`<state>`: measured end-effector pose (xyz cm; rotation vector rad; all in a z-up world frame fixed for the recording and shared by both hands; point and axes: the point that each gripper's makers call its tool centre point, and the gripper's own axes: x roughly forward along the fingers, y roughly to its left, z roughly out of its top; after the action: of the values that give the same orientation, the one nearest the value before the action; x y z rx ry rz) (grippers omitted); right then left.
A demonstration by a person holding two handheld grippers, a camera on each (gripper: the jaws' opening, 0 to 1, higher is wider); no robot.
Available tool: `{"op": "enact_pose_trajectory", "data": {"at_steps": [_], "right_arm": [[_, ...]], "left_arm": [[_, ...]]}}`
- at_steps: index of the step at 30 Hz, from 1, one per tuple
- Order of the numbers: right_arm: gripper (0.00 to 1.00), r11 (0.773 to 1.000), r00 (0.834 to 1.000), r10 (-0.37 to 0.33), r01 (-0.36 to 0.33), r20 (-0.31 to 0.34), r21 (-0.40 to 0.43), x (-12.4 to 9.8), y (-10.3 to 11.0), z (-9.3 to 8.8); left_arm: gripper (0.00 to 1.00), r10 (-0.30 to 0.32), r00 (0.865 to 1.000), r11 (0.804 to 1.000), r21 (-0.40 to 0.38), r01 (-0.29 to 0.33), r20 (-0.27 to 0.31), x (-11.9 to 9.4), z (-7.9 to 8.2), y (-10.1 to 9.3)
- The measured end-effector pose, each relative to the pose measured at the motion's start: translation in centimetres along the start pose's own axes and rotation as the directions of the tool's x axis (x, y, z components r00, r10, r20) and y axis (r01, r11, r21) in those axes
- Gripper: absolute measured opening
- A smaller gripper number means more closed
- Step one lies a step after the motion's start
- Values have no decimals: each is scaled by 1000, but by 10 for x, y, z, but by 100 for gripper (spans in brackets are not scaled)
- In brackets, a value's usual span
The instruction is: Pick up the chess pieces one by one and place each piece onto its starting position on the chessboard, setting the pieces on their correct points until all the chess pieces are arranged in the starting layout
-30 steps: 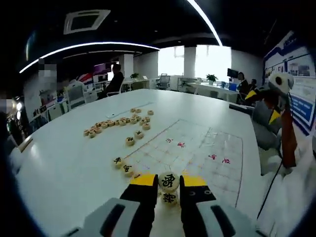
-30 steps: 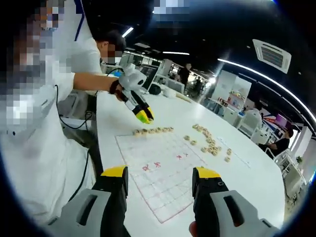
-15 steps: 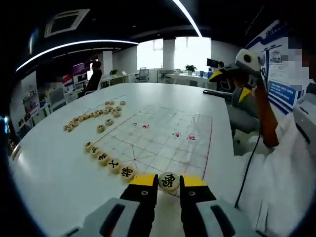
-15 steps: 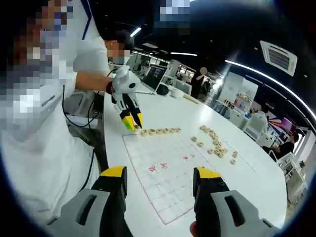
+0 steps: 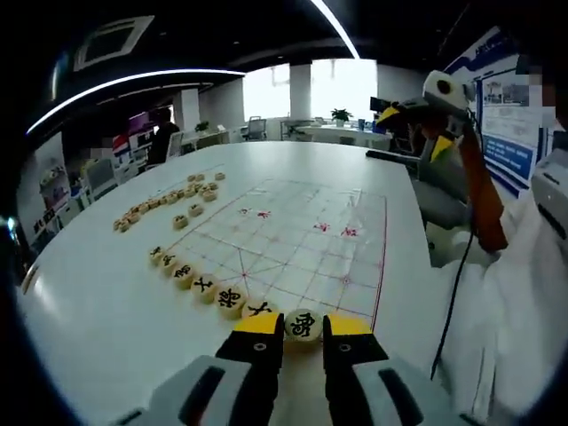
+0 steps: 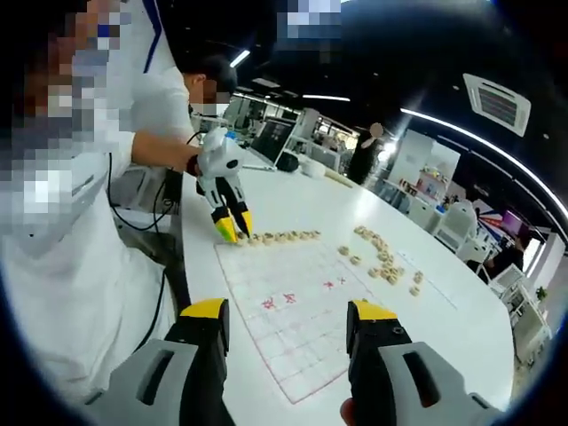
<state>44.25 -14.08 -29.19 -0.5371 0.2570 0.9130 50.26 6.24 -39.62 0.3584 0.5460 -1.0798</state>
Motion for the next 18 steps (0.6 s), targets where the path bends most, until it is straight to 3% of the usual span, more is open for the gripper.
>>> {"op": "enact_pose_trajectory", "data": {"at_steps": [18], "right_arm": [[53,1000,1000,-5,5,4,-13,0,0,2]], "left_arm": [[22,31,1000,999,28,-31,-2,-2,-3,3]]}}
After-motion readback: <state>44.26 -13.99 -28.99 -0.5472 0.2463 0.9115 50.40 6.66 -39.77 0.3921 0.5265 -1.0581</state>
